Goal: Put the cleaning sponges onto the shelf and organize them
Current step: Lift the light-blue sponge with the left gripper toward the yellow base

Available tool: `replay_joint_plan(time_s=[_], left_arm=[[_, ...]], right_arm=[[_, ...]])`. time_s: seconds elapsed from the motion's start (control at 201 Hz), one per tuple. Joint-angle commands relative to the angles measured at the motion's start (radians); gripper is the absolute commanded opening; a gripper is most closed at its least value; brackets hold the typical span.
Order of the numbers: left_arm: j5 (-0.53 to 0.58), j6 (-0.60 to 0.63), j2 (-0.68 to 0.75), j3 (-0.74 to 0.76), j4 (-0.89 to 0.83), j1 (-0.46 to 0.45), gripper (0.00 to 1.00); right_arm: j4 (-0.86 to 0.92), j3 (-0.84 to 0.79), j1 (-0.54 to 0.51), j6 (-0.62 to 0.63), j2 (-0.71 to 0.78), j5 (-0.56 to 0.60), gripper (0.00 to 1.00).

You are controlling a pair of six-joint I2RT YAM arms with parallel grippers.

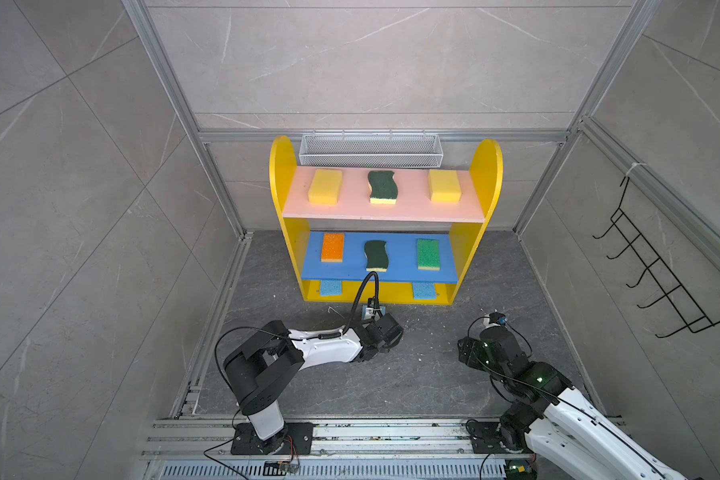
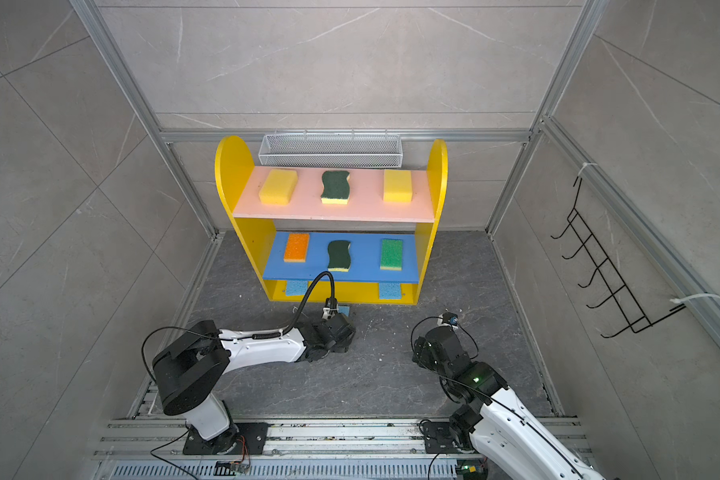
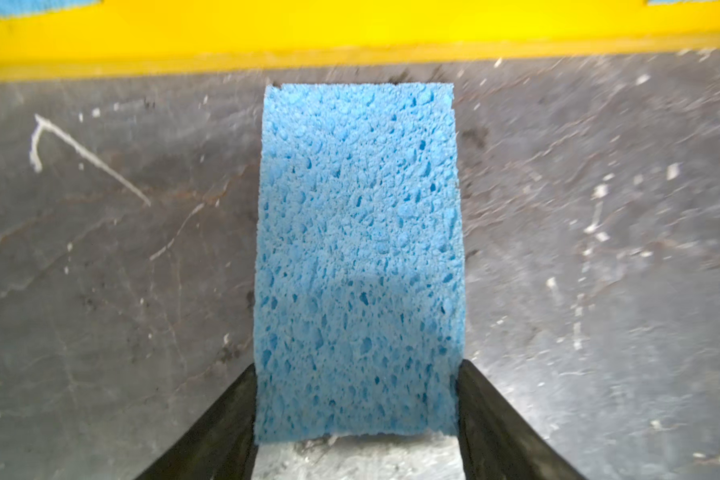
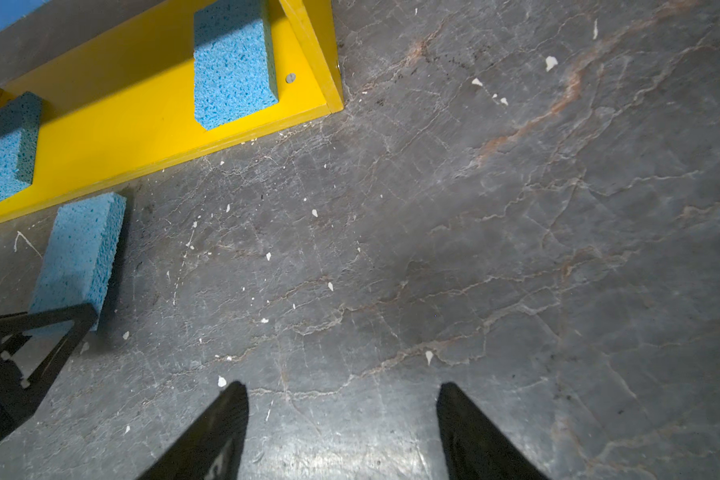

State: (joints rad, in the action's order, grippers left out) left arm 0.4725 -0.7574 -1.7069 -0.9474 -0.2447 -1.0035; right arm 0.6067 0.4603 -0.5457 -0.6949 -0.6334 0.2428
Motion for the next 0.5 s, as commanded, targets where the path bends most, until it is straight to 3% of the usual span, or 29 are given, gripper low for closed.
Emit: replay_joint_plan(time_s=[0.0, 0.244, 0.498], left_arm=[[0.064, 0.051, -0.003, -0.024, 0.044, 0.002, 0.74], [0.160, 0.071, -0.043, -0.029, 0.116, 0.009, 0.76], [0.165, 0.104, -0.082, -0.051, 0.206, 0.037, 0.74]], right_arm=[[0.030, 0.014, -0.003, 0.012, 0.010, 0.003, 0.74], [0.036, 0.013, -0.003, 0.023, 0.010, 0.001, 0.73], [0.029, 0.014, -0.003, 0.029, 0.005, -0.003, 0.73]])
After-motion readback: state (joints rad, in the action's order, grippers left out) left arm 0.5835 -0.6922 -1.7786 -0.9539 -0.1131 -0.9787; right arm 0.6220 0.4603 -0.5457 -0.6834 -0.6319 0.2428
